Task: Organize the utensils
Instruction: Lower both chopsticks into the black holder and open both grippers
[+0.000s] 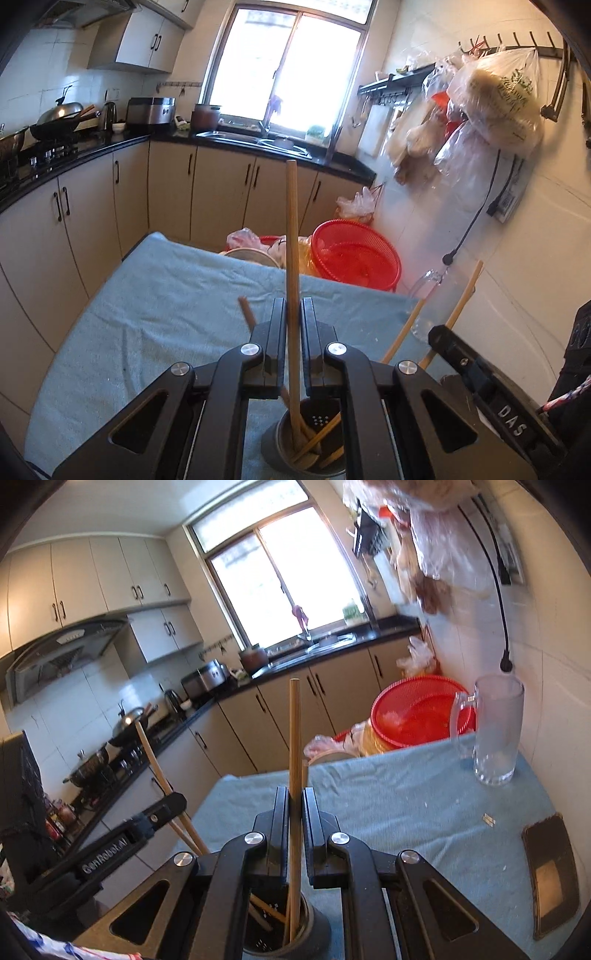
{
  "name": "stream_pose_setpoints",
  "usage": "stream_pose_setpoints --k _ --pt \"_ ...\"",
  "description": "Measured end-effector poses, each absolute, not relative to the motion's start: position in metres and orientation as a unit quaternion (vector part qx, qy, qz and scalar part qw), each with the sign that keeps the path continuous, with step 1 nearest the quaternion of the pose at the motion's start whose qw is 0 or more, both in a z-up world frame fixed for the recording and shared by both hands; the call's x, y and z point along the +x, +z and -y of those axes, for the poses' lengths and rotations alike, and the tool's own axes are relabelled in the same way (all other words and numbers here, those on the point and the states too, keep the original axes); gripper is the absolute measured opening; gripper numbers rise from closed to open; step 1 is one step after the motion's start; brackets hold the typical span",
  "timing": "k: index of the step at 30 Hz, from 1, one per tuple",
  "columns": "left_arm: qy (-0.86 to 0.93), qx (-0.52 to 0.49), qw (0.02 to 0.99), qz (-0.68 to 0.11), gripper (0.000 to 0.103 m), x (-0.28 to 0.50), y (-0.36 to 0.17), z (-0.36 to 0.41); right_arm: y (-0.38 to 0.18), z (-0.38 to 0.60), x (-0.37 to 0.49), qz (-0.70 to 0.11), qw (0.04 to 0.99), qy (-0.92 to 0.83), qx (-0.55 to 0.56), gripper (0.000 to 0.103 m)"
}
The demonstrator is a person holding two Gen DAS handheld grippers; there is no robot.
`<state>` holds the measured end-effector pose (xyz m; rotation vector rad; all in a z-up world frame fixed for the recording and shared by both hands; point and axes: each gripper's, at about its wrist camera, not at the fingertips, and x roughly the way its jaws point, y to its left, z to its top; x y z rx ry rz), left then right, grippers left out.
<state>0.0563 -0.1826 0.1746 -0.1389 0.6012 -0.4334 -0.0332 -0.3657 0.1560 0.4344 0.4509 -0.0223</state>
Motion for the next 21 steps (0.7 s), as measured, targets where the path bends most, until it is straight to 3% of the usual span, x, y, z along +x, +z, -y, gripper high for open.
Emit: stream_pose_setpoints --k 4,6,8,10,13,17,21 --pt "-0.204 -0.065 0.933 -0.289 0.007 0.049 0.174 0.177 0.144 0.365 -0.028 -0.242 0.947 -0.013 0.211 0.008" --pt "-0.204 -0.065 0.932 -0.293 0.011 0.047 0.175 0.173 0.140 0.365 -0.027 -0.249 0.945 -0.013 0.211 0.008" --pt "-0.202 -0.068 0.932 -0.294 0.023 0.043 0.175 0.170 0.137 0.364 -0.027 -0.254 0.943 -0.014 0.214 0.008" --pt "-0.198 -0.071 0.933 -0.291 0.030 0.036 0.177 0.164 0.135 0.364 -0.026 -0.256 0.942 -0.015 0.218 0.014" --pt "-0.197 -0.071 0.935 -0.287 0.032 0.024 0.181 0.156 0.136 0.364 -0.028 -0.257 0.940 -0.015 0.224 0.028" --pt "-0.194 -0.072 0.937 -0.282 0.035 0.007 0.188 0.144 0.144 0.360 -0.035 -0.254 0.942 -0.016 0.218 0.029" --pt "-0.177 -0.070 0.946 -0.264 0.038 -0.021 0.197 0.124 0.155 0.358 -0.051 -0.246 0.945 -0.020 0.217 0.039"
